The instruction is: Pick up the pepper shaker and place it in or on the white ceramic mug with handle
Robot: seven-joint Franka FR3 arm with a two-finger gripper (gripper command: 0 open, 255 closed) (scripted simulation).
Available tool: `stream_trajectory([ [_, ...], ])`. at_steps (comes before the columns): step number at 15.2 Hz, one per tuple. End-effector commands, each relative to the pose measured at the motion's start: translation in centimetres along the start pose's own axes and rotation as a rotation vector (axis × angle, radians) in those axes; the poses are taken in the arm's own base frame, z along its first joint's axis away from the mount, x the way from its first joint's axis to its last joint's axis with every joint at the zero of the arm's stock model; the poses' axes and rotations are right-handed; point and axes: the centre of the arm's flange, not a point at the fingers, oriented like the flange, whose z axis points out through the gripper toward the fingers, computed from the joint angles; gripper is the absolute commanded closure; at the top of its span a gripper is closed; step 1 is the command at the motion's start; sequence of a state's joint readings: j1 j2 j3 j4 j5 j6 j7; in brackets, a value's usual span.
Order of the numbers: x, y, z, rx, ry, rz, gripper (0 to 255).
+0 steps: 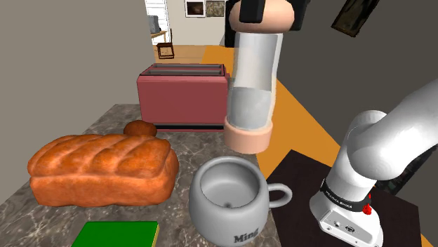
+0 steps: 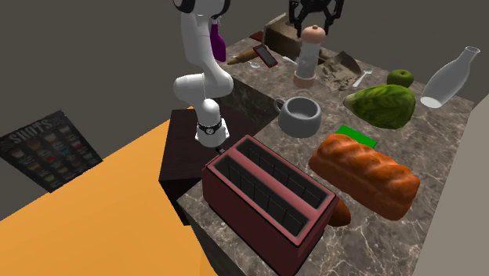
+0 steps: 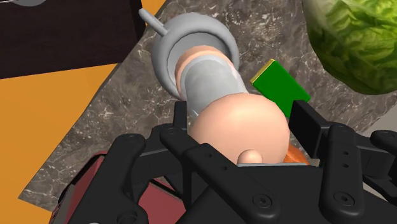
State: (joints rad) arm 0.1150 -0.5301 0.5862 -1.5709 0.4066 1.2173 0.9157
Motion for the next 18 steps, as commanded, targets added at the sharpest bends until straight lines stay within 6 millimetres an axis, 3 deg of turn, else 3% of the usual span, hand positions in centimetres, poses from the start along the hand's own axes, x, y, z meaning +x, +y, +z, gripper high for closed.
stream_trajectory([
  [1,0.0,0.2,1.1,0.001,0.000,0.000,255],
  [18,0.2,1.2,9.7,0.001,0.000,0.000,255],
])
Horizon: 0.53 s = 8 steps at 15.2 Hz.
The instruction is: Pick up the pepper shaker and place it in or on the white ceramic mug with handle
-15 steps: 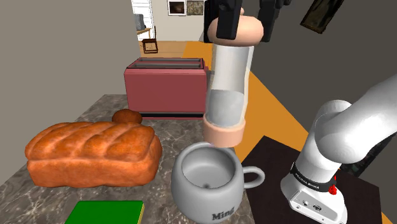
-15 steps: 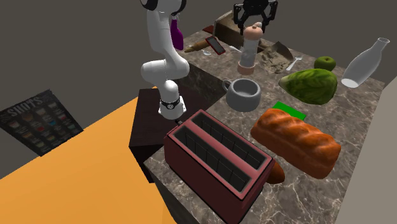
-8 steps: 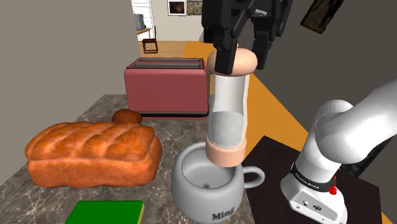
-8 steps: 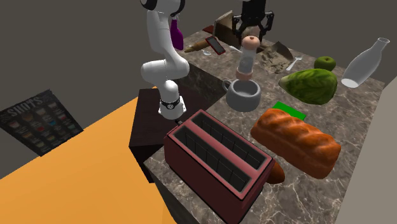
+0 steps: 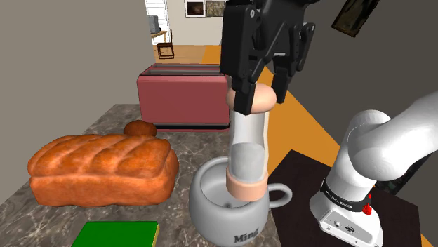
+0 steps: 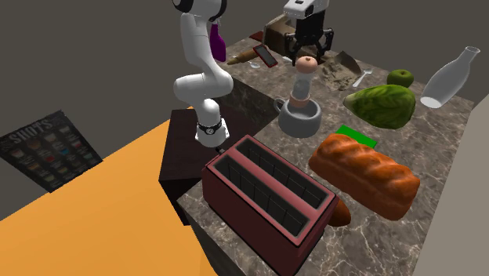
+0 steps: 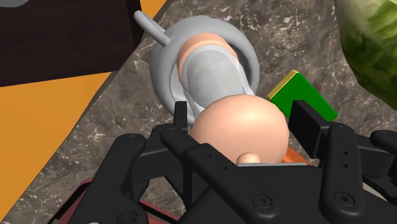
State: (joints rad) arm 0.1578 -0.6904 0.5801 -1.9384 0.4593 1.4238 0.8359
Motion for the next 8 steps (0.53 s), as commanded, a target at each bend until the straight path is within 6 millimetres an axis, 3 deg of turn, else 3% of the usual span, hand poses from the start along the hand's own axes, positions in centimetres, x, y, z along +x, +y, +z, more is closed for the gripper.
stream_trajectory([
  [1,-0.02,0.12,0.45,0.000,0.000,0.000,255],
  [7,-0.02,0.11,0.44,0.000,0.000,0.000,255],
  [8,-0.01,0.09,0.44,0.000,0.000,0.000,0],
])
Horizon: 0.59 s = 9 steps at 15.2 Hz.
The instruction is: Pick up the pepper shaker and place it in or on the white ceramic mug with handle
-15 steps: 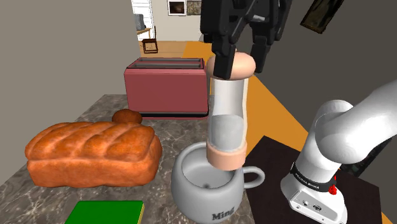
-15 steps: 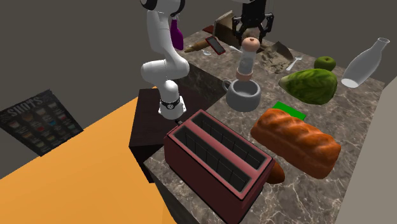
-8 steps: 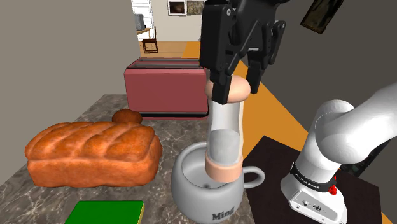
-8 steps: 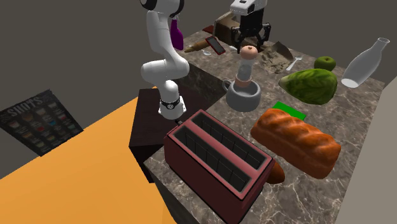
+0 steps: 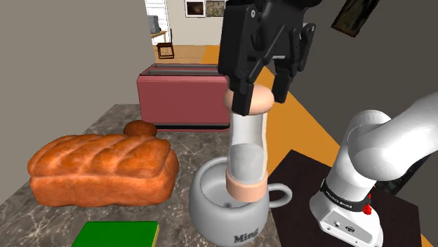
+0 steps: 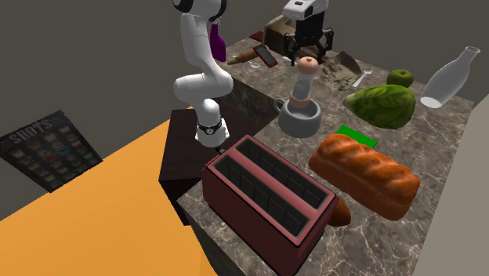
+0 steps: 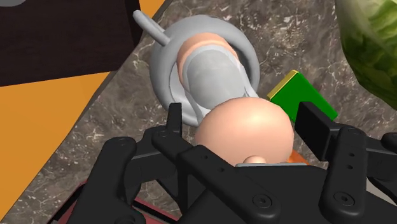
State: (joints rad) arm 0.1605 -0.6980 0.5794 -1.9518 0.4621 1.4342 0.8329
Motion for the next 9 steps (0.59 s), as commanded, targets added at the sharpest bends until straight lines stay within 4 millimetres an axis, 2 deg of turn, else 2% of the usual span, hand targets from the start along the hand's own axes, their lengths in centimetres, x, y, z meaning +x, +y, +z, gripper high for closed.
stream_trajectory([
  [1,0.0,0.0,0.1,-0.003,-0.003,0.000,0],
  [5,0.0,0.0,0.2,-0.003,-0.003,0.001,0],
  [9,0.0,0.0,-4.8,-0.003,-0.003,0.001,0],
])
